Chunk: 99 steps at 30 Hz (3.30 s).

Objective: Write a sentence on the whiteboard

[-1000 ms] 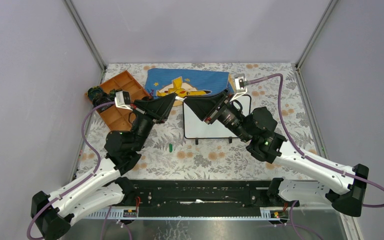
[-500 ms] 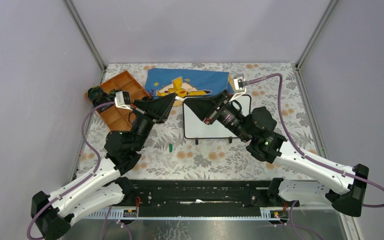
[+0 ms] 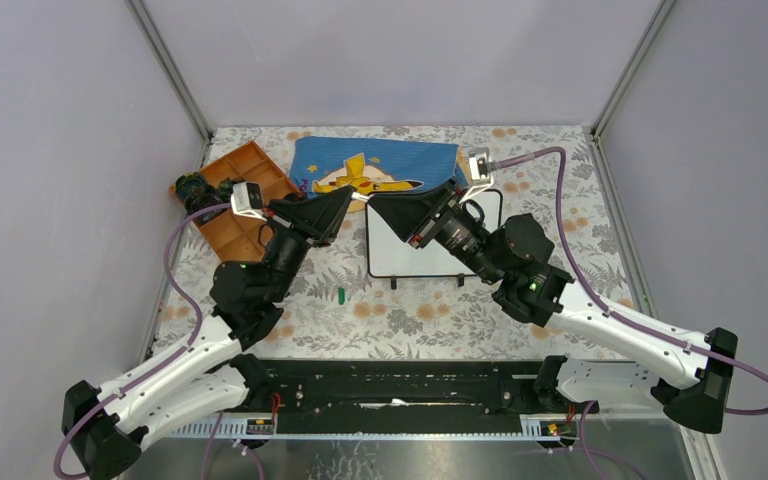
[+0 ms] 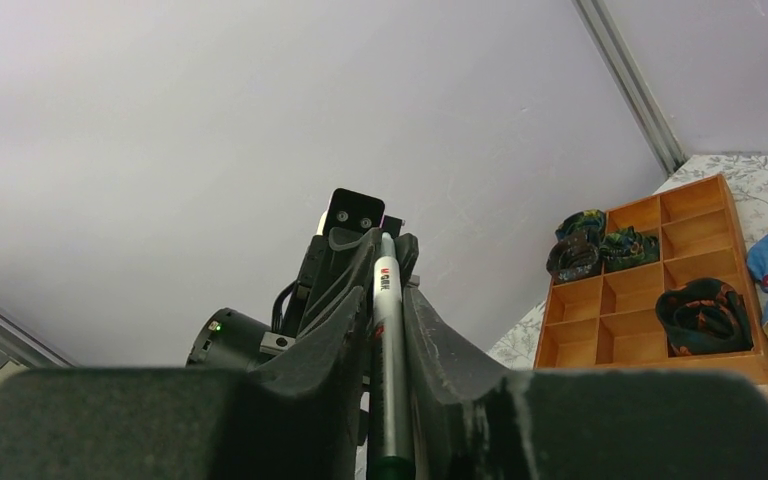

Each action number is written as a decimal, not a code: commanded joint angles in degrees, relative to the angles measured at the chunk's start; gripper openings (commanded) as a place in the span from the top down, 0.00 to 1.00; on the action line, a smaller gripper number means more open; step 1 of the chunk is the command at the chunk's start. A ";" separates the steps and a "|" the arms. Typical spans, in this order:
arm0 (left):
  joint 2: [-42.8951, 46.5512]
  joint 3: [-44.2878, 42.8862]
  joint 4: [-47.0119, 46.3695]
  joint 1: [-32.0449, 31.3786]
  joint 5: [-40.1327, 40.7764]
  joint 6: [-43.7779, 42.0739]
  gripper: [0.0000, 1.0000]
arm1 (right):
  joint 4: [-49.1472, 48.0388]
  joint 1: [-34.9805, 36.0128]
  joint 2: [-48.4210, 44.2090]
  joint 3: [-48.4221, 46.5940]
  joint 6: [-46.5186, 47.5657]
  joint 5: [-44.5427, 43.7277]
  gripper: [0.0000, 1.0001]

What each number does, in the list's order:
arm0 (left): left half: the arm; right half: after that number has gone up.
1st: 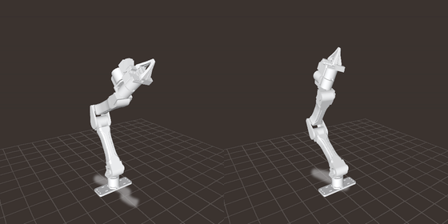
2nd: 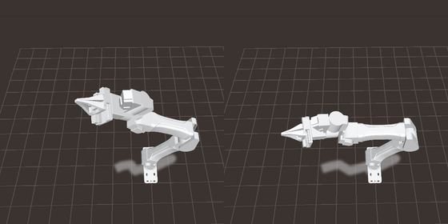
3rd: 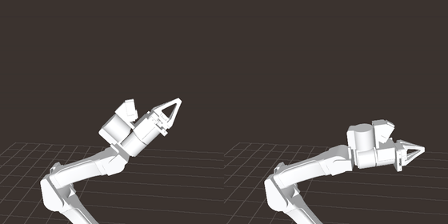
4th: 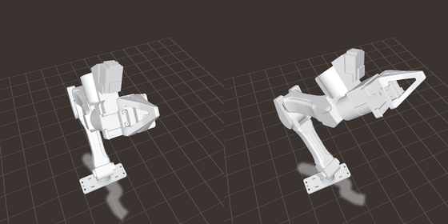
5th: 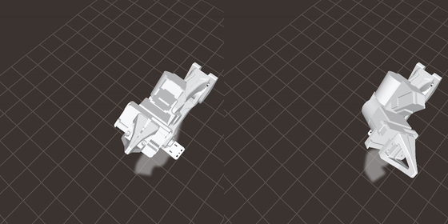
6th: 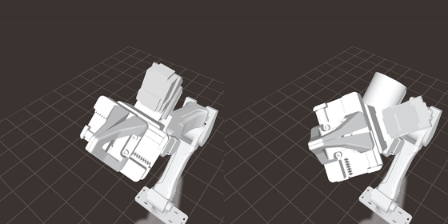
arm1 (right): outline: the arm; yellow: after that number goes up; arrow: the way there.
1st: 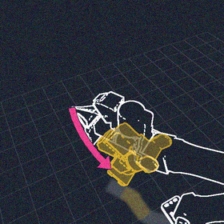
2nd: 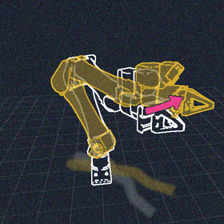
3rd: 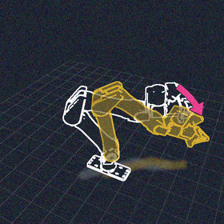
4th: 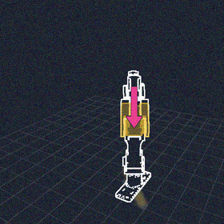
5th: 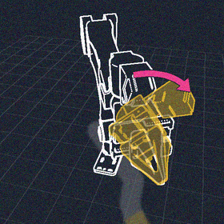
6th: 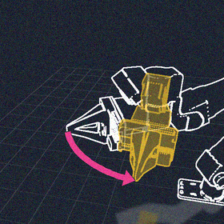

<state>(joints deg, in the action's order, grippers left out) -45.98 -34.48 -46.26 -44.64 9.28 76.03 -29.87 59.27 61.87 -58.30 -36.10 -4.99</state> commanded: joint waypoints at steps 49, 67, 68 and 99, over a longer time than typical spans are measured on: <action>-13.98 -10.69 54.71 8.23 -7.96 -49.25 0.13 | 40.57 0.06 -24.67 16.44 25.08 -28.95 1.00; -23.40 -5.96 24.76 28.82 -45.36 -43.28 0.06 | 35.47 0.06 -26.33 18.38 23.19 -19.88 1.00; -23.03 -4.80 21.87 29.02 -44.79 -43.01 0.05 | 35.48 0.06 -26.57 18.33 23.10 -19.76 1.00; -55.07 1.69 -28.74 34.71 -66.85 -30.04 0.33 | 32.39 0.03 -23.71 15.67 21.99 -16.04 1.00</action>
<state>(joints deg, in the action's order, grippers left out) -99.55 -33.06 -64.55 -9.98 -55.59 43.29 6.70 59.27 37.32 -40.05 -14.04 -22.15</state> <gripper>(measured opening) 0.692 0.161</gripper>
